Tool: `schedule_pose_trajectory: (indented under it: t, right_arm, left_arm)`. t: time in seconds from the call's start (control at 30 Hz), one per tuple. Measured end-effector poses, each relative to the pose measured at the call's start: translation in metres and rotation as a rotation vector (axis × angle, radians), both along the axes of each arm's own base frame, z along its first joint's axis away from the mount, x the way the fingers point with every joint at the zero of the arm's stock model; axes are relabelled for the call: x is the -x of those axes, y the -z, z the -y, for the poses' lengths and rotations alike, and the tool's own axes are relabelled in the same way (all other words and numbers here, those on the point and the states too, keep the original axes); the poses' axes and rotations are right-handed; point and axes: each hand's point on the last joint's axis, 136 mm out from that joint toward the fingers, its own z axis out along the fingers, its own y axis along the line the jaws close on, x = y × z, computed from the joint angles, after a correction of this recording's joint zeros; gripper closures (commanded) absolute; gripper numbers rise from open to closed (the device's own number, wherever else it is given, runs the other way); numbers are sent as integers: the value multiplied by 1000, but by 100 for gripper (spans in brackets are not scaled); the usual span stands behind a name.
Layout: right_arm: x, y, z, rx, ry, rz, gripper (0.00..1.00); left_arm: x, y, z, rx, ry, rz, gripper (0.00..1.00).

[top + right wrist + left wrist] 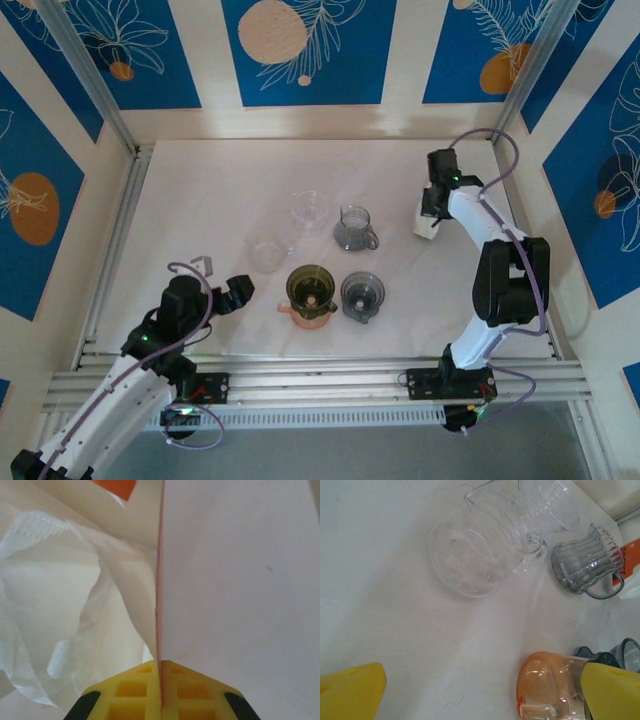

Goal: Place the coffee filter in the dripper

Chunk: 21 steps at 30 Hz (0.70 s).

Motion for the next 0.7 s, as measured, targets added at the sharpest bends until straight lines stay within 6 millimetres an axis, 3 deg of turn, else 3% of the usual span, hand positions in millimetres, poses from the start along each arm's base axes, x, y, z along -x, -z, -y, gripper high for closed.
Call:
schedule_pose_trajectory:
  t: [0.13,0.4,0.7]
  right_arm:
    - [-21,1,-24,-32,-106,23,95]
    - [-35,32,-53,-57,-246,-39,93]
    - [-43,33,-63,-71,-274,-26,70]
  left_arm:
    - [0,1,-1,-6,-6,-4,0]
    - [1,6,-2,-17,-9,-28,0]
    - [-1,13,-1,-35,-9,-66,0]
